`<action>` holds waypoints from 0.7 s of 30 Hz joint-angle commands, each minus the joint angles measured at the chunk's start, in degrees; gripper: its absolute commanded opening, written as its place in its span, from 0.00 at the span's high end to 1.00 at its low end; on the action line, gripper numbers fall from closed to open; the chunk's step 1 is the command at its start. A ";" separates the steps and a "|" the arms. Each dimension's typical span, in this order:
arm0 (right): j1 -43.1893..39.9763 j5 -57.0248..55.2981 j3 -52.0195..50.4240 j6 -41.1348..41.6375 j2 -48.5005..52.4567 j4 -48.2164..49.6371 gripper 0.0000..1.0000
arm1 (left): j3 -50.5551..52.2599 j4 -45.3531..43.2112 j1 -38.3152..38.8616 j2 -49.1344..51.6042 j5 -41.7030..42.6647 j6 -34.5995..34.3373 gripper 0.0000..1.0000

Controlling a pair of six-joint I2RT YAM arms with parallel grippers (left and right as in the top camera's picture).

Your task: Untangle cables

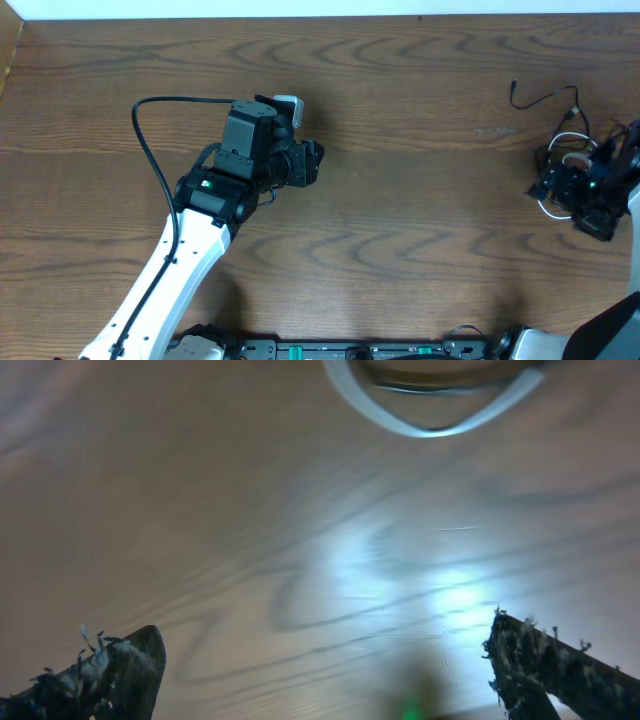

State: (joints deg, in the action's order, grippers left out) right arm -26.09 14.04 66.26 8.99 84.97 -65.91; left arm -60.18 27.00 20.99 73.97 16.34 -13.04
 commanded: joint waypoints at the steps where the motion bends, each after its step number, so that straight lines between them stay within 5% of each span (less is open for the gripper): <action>1: -0.09 9.79 0.48 -0.04 0.11 1.46 0.01 | -0.13 0.17 -0.20 -0.57 -0.55 0.98 0.43; 8: 3.39 10.14 0.48 1.53 0.11 8.24 0.01 | -0.13 0.20 -0.20 -0.57 -2.40 0.98 0.43; 10: 7.19 10.16 0.48 -0.22 0.11 10.86 0.01 | -0.13 0.85 -0.20 -0.57 -7.52 0.92 0.28; 15: 19.17 5.97 0.48 -7.61 0.11 14.75 0.01 | -0.13 6.75 -0.31 0.07 -21.66 -2.27 0.17; 21: 27.80 -5.68 0.48 -7.13 0.13 10.75 0.01 | -0.13 18.62 -6.16 1.55 -21.46 -10.75 0.07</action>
State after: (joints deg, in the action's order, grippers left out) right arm -0.84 15.29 66.26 3.29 84.97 -52.93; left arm -60.18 41.69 18.48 74.52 -2.61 -18.31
